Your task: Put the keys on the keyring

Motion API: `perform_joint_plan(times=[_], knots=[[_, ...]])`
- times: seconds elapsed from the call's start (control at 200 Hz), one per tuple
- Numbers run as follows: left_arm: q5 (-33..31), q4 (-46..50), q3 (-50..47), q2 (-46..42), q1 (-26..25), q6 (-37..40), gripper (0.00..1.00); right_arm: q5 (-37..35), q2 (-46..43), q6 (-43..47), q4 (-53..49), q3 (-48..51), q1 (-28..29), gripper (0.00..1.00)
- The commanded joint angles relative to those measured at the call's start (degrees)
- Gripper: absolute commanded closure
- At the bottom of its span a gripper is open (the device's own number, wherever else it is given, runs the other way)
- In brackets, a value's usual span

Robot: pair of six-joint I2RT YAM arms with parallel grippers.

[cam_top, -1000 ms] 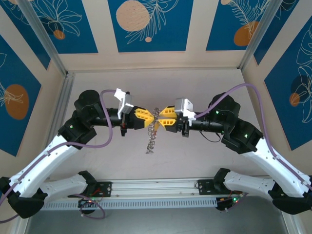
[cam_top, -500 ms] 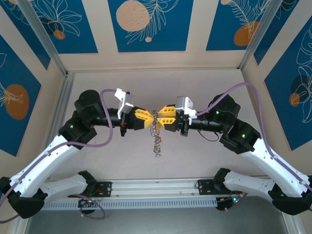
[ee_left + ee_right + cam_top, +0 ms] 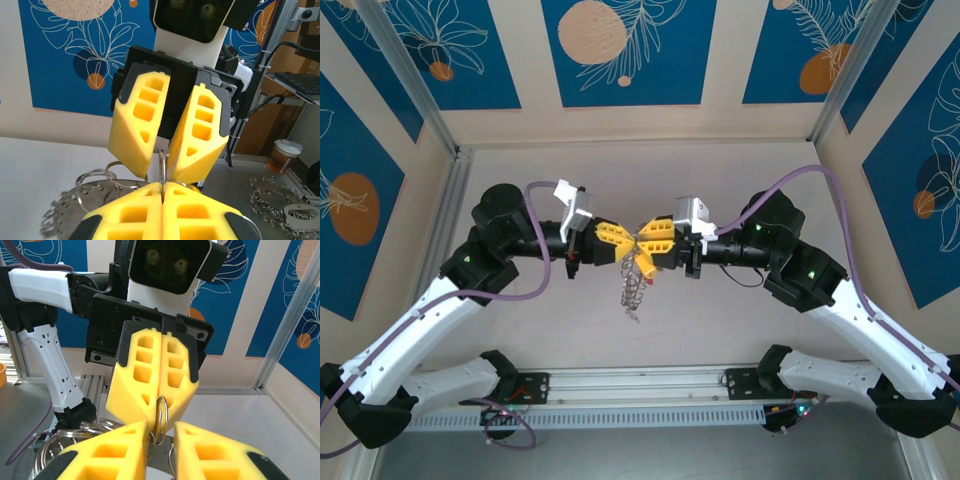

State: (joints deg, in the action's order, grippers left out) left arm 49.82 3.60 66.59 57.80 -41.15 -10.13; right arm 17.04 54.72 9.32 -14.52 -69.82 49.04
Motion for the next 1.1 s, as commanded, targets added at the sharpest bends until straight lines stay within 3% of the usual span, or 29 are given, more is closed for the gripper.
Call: perform_joint_plan(times=[0.0,0.215,0.345,0.45,0.56,0.735,0.83,1.095], knots=[[2.8,-7.0,-0.1,-0.7,0.4,-2.3,1.00,0.9,1.2,-0.8,-0.6,0.8,-0.3,0.81],[3.3,-9.7,-0.6,-0.8,0.4,-4.2,1.00,-1.7,1.2,-0.3,-1.1,0.9,-0.3,0.96],[2.7,-8.1,0.0,-0.9,0.4,-3.0,1.00,-4.3,1.1,0.0,-2.4,-0.1,-0.4,1.00],[0.5,3.1,3.7,-0.5,0.4,3.8,1.00,-5.3,1.1,1.1,-4.1,-1.8,-0.5,1.00],[-5.5,20.2,9.9,-0.4,0.4,14.4,0.80,-8.0,2.2,3.9,-9.4,-5.7,-0.5,1.00],[-15.3,38.4,18.7,1.0,-0.3,26.3,0.76,-10.8,5.8,8.9,-19.0,-12.7,-0.5,1.00],[-17.5,42.0,21.8,2.2,-1.5,29.4,0.77,-9.5,7.0,10.5,-21.8,-15.4,-0.3,1.00],[-16.5,41.5,23.3,4.8,-3.7,31.0,0.77,-3.0,9.1,12.7,-27.1,-20.1,0.6,1.00]])
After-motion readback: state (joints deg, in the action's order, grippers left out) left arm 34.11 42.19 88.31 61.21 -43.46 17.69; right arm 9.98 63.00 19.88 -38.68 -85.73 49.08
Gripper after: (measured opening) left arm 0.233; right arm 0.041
